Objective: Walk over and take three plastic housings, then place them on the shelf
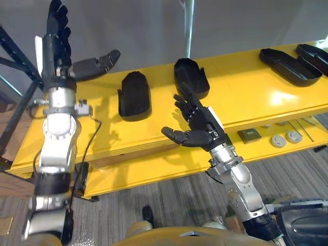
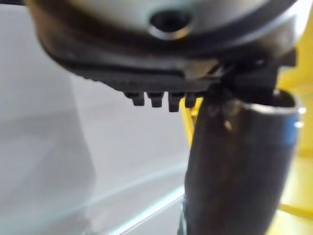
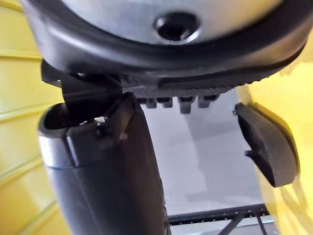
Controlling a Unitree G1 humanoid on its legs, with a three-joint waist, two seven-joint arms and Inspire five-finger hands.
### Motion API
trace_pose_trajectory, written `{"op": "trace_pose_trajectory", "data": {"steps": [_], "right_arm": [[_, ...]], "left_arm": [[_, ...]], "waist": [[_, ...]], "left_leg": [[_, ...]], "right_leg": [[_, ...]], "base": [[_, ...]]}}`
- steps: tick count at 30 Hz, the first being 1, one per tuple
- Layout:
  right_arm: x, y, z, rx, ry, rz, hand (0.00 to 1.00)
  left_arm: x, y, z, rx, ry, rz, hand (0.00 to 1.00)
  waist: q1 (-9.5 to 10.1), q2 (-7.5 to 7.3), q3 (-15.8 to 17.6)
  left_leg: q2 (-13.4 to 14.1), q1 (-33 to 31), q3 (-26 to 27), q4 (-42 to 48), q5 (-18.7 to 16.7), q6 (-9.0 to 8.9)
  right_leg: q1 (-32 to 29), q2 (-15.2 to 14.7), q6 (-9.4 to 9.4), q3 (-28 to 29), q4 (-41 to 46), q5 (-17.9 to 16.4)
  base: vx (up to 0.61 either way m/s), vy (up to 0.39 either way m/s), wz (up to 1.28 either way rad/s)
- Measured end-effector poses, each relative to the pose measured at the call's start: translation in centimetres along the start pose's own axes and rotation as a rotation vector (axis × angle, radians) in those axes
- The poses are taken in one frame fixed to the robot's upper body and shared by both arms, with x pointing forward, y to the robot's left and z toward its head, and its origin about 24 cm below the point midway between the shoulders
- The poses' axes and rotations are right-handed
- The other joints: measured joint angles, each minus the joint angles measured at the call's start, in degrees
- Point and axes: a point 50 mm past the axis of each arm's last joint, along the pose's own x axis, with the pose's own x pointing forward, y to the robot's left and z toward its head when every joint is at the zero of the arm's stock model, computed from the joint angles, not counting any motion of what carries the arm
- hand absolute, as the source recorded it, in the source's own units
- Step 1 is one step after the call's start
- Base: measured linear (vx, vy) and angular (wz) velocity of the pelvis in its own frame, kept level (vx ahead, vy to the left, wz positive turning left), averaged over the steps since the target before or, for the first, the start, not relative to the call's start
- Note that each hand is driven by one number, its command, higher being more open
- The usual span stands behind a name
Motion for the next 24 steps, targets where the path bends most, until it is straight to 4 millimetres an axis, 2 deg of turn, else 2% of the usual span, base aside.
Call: {"op": "trace_pose_trajectory", "data": {"steps": [1,3,6,7,12,16,21,24], "right_arm": [[-0.1,-0.1,0.0,-0.008,0.003,-0.005,1.00],[-0.6,-0.1,-0.1,-0.037,0.016,-0.012,1.00],[-0.7,0.1,0.2,-0.070,0.000,-0.012,1.00],[-0.7,0.4,0.7,-0.135,-0.036,-0.040,1.00],[-0.5,0.7,2.6,-0.207,-0.202,-0.170,1.00],[-0.5,0.5,3.4,-0.215,-0.246,-0.196,1.00],[-0.8,0.2,3.4,-0.236,-0.229,-0.188,1.00],[-1.0,0.0,3.4,-0.262,-0.214,-0.167,1.00]], "left_arm": [[-0.9,-0.1,-0.3,0.008,0.016,-0.003,1.00],[-4.1,-0.3,-1.6,0.043,0.105,-0.034,1.00],[-6.4,-0.4,-2.9,0.063,0.199,-0.073,1.00],[-7.4,-0.3,-3.3,0.066,0.238,-0.095,1.00],[-9.3,-0.2,-3.7,0.069,0.279,-0.154,1.00],[-10.1,-0.7,-3.8,0.039,0.288,-0.192,1.00],[-11.1,-1.7,-5.0,0.016,0.340,-0.244,1.00],[-11.9,-2.0,-6.4,0.026,0.409,-0.262,1.00]], "waist": [[0.08,0.10,-0.07],[0.68,0.05,-0.40],[1.49,-0.17,-1.10],[1.71,-0.45,-1.27],[2.56,-1.27,-1.74],[2.75,-1.20,-1.75],[2.61,-0.43,-1.39],[1.96,0.47,-0.92]], "left_leg": [[0.02,-0.08,-0.25,0.00,-0.27,-0.38],[0.08,-0.29,-1.10,0.00,-0.25,-0.43],[0.17,-1.30,-1.59,0.00,-0.30,-0.36],[0.09,-1.72,-1.73,0.01,-0.27,-0.39],[-0.07,-2.01,-1.34,0.02,-0.22,-0.67],[0.00,-2.17,-0.99,0.02,-0.48,-0.90],[-0.04,-2.21,-0.36,0.03,-0.83,-0.95],[-0.05,-2.41,0.43,0.04,-0.99,-0.95]], "right_leg": [[0.08,0.06,0.00,-0.27,-0.05,-0.03],[0.71,0.33,0.16,-1.18,-0.78,-0.28],[0.44,0.55,0.18,-1.96,-1.19,-0.29],[0.39,0.53,0.18,-2.31,-1.37,-0.28],[0.06,0.43,0.25,-2.07,-1.82,-0.15],[-0.56,0.43,0.22,-1.28,-1.76,-0.15],[-1.64,0.15,-0.03,-0.23,-0.76,-0.33],[-2.94,-0.16,-0.01,0.76,0.28,-0.63]], "base": [[-0.05,-0.017,0.19],[-0.05,-0.017,0.20],[-0.02,-0.018,0.16],[-0.01,-0.006,0.14],[0.02,-0.008,-0.01],[0.02,-0.015,-0.08],[0.02,-0.008,-0.10],[0.00,0.000,-0.12]]}}
